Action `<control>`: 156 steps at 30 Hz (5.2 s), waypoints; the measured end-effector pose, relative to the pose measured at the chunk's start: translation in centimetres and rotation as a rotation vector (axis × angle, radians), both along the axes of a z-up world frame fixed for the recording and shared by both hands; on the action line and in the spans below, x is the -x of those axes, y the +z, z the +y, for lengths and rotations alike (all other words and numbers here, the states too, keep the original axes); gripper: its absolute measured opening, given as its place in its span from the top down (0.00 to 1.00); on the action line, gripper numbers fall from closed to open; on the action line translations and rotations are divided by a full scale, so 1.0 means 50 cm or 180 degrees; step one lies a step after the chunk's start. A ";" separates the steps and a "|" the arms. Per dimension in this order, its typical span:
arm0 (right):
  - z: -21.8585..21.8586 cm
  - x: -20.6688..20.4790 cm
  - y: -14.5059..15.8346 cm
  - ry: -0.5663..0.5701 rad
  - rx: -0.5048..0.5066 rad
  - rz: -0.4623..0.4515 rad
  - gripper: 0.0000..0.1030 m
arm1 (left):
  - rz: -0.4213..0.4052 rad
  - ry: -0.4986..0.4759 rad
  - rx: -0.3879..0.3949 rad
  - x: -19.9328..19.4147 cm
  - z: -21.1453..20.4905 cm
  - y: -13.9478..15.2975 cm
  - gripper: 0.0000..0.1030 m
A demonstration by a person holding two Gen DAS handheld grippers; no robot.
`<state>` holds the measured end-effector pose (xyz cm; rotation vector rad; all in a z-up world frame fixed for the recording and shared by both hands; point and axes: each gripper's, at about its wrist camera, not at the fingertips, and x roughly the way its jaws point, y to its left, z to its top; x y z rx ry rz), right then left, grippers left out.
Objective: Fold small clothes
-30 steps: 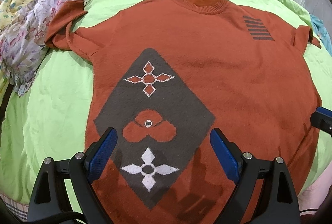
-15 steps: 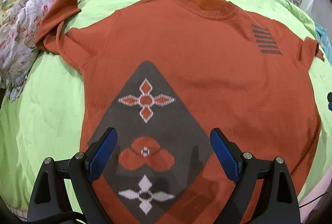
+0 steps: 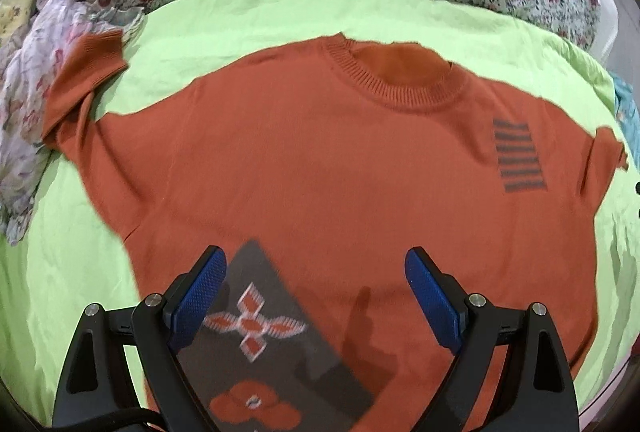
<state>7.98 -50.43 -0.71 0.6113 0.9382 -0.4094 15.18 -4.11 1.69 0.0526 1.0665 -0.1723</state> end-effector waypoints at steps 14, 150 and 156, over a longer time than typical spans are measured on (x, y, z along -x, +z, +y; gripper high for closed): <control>-0.269 -0.104 -0.112 -0.0959 -0.0625 -0.0245 0.25 | 0.0127 0.0157 -0.0118 -0.121 -0.080 -0.053 0.11; 0.402 -0.215 0.003 0.1511 -0.0873 -0.0075 0.67 | 0.0211 0.1505 -0.0219 -0.338 0.507 -0.064 0.94; 0.387 -0.204 0.021 0.1490 -0.0864 -0.0189 0.67 | -0.0234 0.0970 0.0224 -0.232 0.415 0.051 0.98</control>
